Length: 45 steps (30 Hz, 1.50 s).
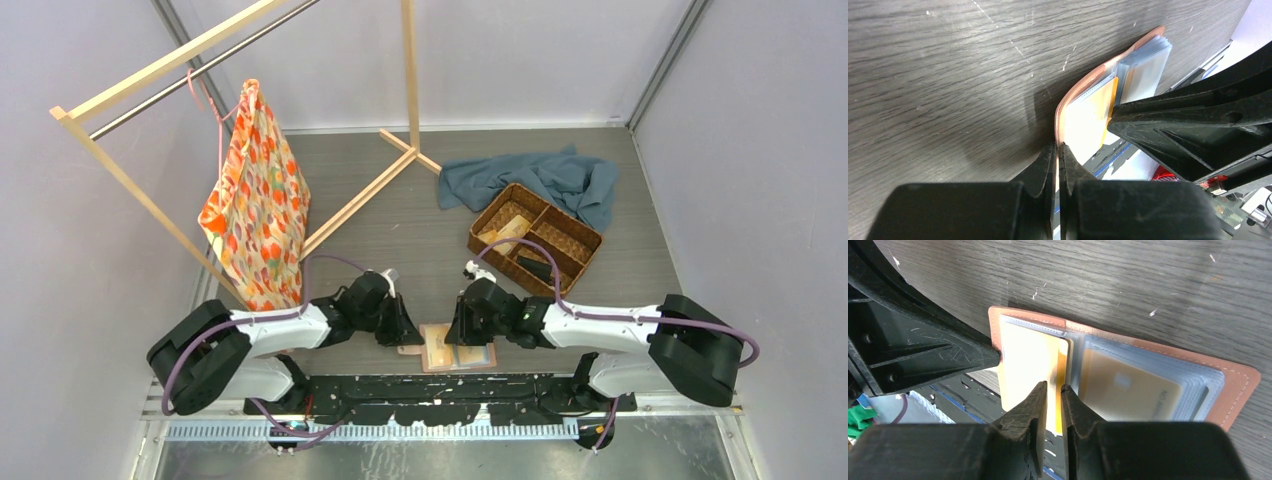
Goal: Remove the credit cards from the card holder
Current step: Remove the credit card from the card holder.
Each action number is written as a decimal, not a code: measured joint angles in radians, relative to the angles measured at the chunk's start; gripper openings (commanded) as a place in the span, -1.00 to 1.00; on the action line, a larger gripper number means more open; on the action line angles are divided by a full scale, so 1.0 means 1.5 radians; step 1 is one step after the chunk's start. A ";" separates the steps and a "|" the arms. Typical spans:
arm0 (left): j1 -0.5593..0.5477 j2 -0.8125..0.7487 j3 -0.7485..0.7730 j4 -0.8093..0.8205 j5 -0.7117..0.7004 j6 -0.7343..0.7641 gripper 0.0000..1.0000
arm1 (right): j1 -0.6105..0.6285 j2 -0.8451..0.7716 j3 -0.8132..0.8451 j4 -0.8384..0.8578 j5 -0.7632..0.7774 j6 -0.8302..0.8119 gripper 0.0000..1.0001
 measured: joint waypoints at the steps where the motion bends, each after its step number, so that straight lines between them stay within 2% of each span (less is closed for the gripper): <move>1: 0.000 -0.008 0.004 -0.011 -0.003 0.002 -0.95 | 0.000 -0.003 0.000 -0.001 0.001 -0.001 -0.59; 16: -0.003 -0.034 0.018 -0.042 -0.017 0.016 -0.95 | 0.001 -0.051 -0.014 0.030 0.009 0.000 -0.61; 18: -0.003 -0.034 0.021 -0.047 -0.017 0.017 -0.86 | 0.001 -0.052 -0.014 0.022 0.019 0.002 -0.64; 23: -0.004 -0.057 0.048 -0.106 -0.042 0.033 -0.48 | 0.001 -0.097 -0.022 -0.023 0.059 0.012 -0.63; 28: -0.009 -0.151 0.086 -0.184 -0.101 0.055 -0.41 | 0.001 -0.170 -0.038 -0.075 0.099 0.022 -0.62; 32: -0.045 -0.175 0.094 -0.183 -0.132 0.054 -0.42 | -0.006 -0.212 -0.058 -0.097 0.115 0.031 -0.59; 38: -0.122 -0.055 0.123 -0.150 -0.136 0.050 -0.46 | -0.048 -0.243 -0.113 -0.097 0.098 0.054 -0.51; 45: -0.126 0.073 0.124 -0.015 -0.095 0.010 -0.51 | -0.059 -0.250 -0.129 -0.076 0.071 0.071 -0.45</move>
